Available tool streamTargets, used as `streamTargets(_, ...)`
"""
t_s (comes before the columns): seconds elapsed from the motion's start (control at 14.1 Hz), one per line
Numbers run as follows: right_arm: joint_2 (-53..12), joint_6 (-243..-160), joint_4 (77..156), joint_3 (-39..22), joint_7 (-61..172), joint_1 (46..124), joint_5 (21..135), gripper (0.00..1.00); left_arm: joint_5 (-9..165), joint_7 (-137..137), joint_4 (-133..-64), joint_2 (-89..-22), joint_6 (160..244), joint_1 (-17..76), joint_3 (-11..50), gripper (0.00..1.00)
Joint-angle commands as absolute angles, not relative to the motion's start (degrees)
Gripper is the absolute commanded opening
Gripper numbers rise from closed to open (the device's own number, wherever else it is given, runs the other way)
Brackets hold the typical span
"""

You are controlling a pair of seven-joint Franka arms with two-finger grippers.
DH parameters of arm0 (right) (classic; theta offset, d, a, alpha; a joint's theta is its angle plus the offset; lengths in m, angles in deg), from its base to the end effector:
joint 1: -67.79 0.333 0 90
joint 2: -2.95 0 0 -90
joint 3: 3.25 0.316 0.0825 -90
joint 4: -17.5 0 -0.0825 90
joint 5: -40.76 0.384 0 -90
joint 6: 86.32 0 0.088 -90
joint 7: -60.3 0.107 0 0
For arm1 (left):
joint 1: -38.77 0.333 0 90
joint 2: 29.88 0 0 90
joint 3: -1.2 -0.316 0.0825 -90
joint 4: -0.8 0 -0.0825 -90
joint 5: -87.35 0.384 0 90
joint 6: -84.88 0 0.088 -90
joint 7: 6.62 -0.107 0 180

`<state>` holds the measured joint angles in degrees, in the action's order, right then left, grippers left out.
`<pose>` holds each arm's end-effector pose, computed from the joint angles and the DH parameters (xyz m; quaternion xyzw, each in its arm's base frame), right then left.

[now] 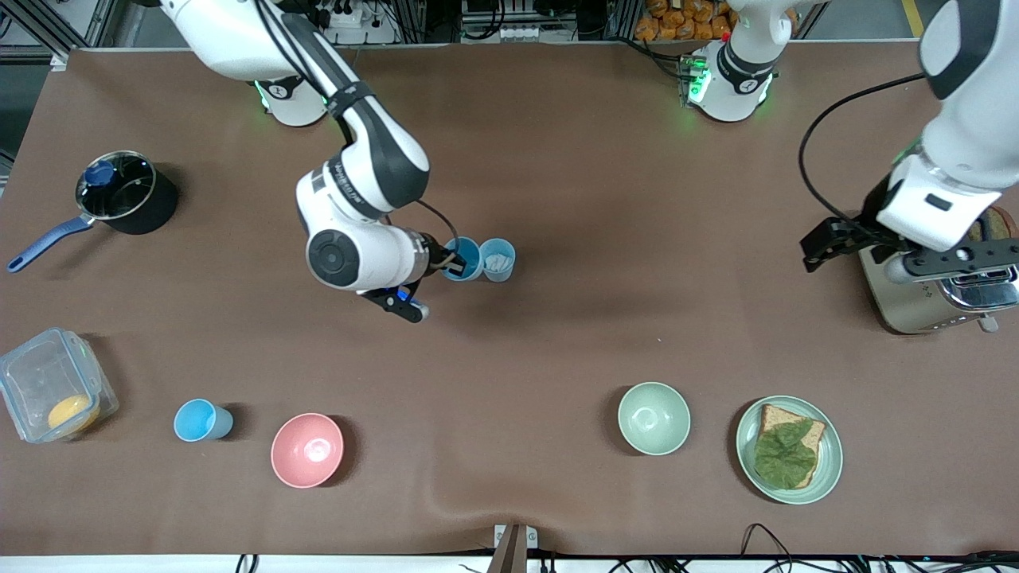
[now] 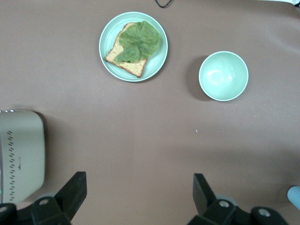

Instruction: Stack blue cups with both arms

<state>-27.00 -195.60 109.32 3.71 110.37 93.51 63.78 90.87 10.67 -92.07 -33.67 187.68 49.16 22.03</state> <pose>0.5501 0.3747 0.3188 -0.9429 0.2355 0.2186 0.0879 0.5843 -0.0959 0.5858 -0.9967 -0.0555 -0.0586 0.0047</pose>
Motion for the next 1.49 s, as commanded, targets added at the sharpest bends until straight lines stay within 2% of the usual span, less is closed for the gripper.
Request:
streamTargets(0.0,-26.1,-198.6,112.2,3.1,111.6,95.6,65.1,0.0,90.9,10.0,-88.9,-32.8,183.3,49.2,22.6,1.0)
streamTargets(0.28,-26.2,-199.2,113.2,3.1,112.1,97.0,65.1,0.0,90.9,9.2,-87.4,-32.7,181.6,50.3,22.6,1.0)
streamTargets(0.5,-26.2,-203.6,115.8,3.1,112.3,98.5,65.4,0.0,90.9,9.1,-87.4,-32.5,179.9,50.4,22.6,1.0)
streamTargets(1.35,-26.3,-204.7,115.8,3.0,112.5,99.2,67.6,0.0,90.7,5.6,-87.3,-31.5,177.9,50.9,22.6,1.0)
streamTargets(1.42,-26.3,-204.7,115.7,3.0,112.5,99.2,67.6,0.0,90.3,5.3,-87.3,-30.5,177.9,49.9,21.0,1.0)
